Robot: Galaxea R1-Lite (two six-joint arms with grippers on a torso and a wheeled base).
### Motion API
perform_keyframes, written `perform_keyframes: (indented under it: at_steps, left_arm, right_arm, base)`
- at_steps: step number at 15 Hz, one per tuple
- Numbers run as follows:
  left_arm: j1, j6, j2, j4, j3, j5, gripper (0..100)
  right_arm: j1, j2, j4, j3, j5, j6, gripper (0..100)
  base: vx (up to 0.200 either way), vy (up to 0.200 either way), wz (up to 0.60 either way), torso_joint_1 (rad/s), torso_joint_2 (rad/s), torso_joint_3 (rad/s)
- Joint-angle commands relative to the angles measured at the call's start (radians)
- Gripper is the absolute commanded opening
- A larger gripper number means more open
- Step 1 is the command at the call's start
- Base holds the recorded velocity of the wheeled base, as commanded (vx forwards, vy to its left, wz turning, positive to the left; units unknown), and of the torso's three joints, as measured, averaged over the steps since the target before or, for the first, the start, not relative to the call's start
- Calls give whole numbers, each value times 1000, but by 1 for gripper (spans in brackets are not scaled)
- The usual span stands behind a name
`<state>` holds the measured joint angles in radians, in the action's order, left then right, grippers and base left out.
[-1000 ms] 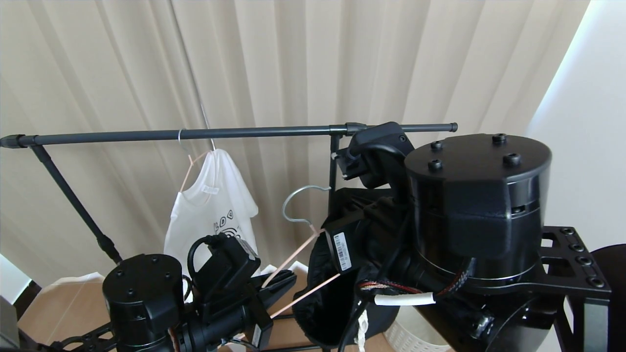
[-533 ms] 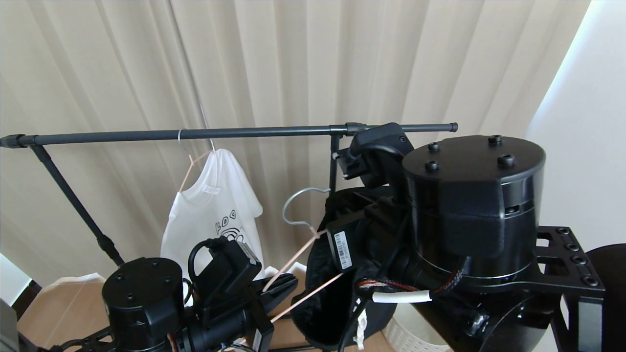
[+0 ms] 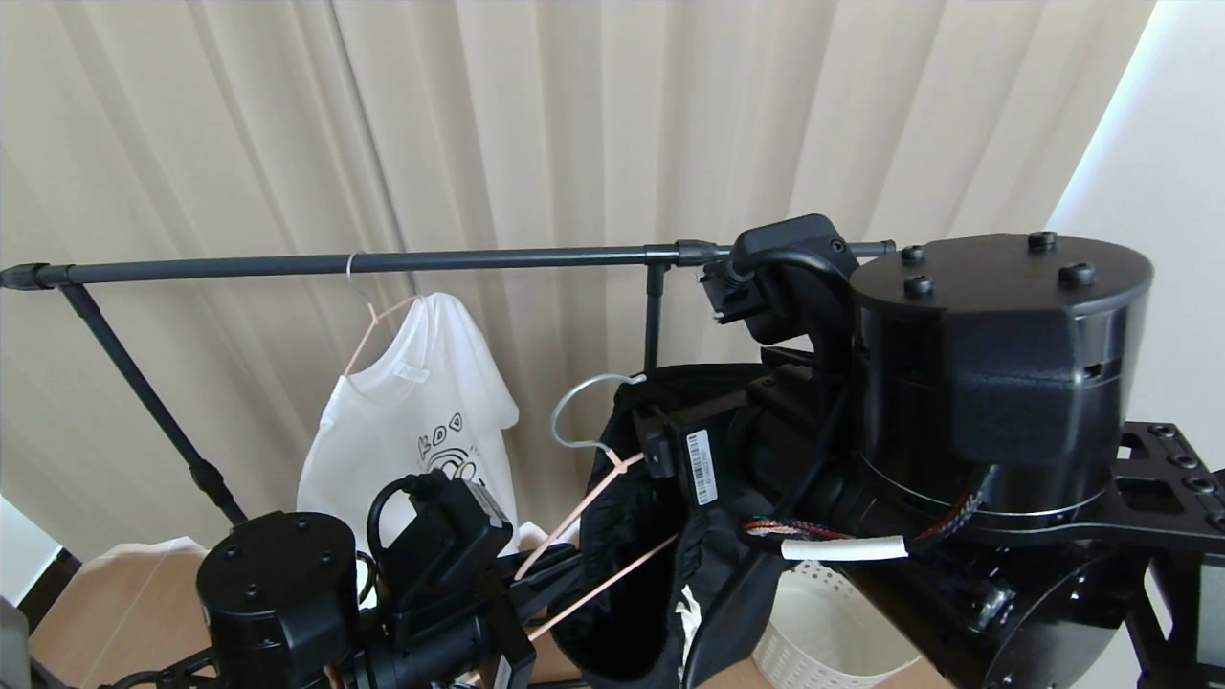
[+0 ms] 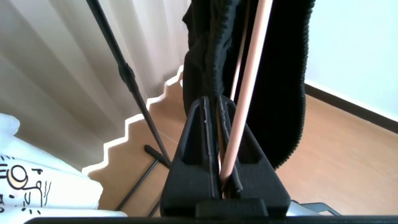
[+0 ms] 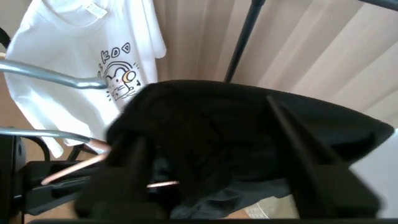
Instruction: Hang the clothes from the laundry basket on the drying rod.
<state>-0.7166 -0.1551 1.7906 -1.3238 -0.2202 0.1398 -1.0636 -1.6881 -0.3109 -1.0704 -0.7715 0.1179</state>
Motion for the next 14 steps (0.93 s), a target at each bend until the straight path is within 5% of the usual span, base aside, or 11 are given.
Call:
perform_keyframes:
  at_steps: [1,14]
  left_arm:
    - [-3,0,-2,0,-1,0,0]
    - [62,19,36,-64,-18,0,0]
  right_arm:
    - [1,-21,-1,-20,0,0,100]
    - [1,-12,6,-3,0,-1,100]
  base:
    - [0,0,0,0,0,0]
    - [0,0,0,0,0,0]
